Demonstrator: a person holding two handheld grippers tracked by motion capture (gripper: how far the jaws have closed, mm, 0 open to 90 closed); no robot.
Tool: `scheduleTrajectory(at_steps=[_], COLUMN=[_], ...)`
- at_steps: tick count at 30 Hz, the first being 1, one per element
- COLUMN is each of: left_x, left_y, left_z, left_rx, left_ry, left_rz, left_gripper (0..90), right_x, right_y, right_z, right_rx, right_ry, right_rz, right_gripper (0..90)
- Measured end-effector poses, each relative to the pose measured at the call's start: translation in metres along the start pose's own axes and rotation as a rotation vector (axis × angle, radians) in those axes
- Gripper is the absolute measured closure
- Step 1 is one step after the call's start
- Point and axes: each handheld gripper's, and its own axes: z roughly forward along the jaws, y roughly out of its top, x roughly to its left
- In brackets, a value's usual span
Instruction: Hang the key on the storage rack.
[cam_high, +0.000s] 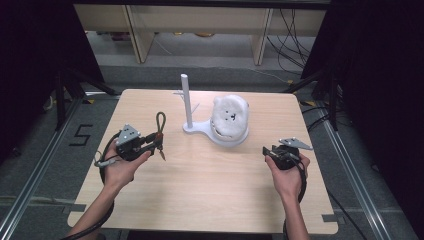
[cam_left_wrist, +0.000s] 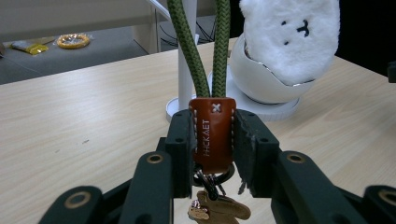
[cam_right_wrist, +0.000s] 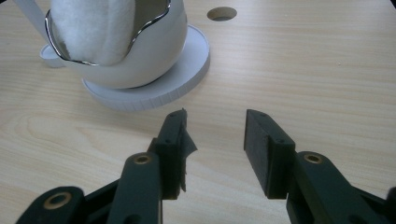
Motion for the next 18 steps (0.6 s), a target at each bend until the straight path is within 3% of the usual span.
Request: scheduleTrajectory(at_steps=[18], left_x=[0.002], left_y=[0.011], left_z=[0.012], left_rx=[-0.006], left_ry=[-0.007], left_rz=[0.025], left_gripper=[67.7], right_x=[-0.001], right_y=[0.0], right_z=[-0.001], right_rx=[0.0], right_ry=[-0.009], right_rz=[0.004], right_gripper=[59.8])
